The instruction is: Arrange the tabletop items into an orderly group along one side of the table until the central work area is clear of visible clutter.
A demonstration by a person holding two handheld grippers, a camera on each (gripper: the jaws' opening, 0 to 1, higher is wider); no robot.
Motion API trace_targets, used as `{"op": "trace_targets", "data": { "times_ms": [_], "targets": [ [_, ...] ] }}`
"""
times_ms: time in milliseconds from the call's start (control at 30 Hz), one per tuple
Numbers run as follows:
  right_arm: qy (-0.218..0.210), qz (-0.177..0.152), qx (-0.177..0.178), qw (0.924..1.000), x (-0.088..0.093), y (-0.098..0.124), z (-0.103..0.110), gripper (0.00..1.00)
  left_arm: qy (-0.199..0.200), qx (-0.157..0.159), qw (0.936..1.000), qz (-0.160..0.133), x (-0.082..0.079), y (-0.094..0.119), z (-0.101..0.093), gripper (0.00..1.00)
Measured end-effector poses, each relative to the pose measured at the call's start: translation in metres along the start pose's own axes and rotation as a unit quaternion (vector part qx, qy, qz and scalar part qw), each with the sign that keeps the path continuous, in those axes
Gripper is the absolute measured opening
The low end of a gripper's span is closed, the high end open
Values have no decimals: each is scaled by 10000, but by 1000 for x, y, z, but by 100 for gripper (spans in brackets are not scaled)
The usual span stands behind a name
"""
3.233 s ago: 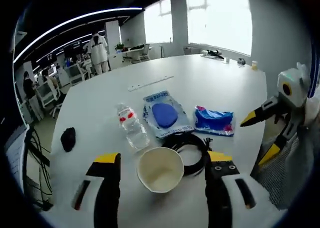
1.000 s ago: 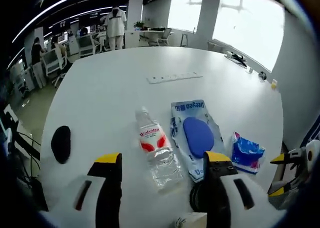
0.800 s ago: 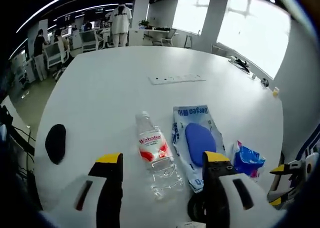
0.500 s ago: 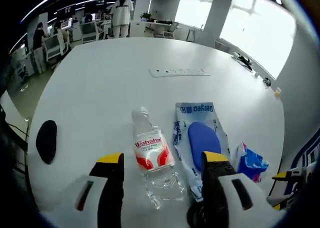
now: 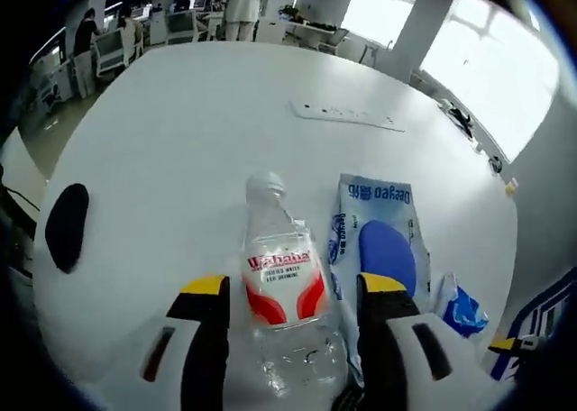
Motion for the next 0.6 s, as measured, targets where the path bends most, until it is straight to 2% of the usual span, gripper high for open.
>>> {"op": "trace_targets", "data": {
  "times_ms": [233,267,400,533,600],
  "targets": [
    [-21,17,-22,10000,2,1,1,56,154,-117,9997,154,5,-11,-1,51],
    [-50,19,-18,10000,2,1,1,56,128,-235,9995,195,6,-11,0,48],
    [-10,0,-40,10000,2,2,2,55,136,-321,9993,125,2,-13,-3,46],
    [-13,8,-63,10000,2,2,3,55,-238,-466,9986,-1,1,-18,-6,46],
    [-37,-10,-50,10000,2,2,2,54,-506,-527,9973,26,0,-19,-6,46]
  ]
}}
Point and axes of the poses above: the point that each gripper's makers call its tool centre point, and the gripper's own axes: y roughly backward along the fingers, z roughly to its left, x roughly out of its underside, the point moved 9 cm from there along y, roughly backward along the fingers, and after that the axes turned 6 degrees about -y, right-handed, at the moved point
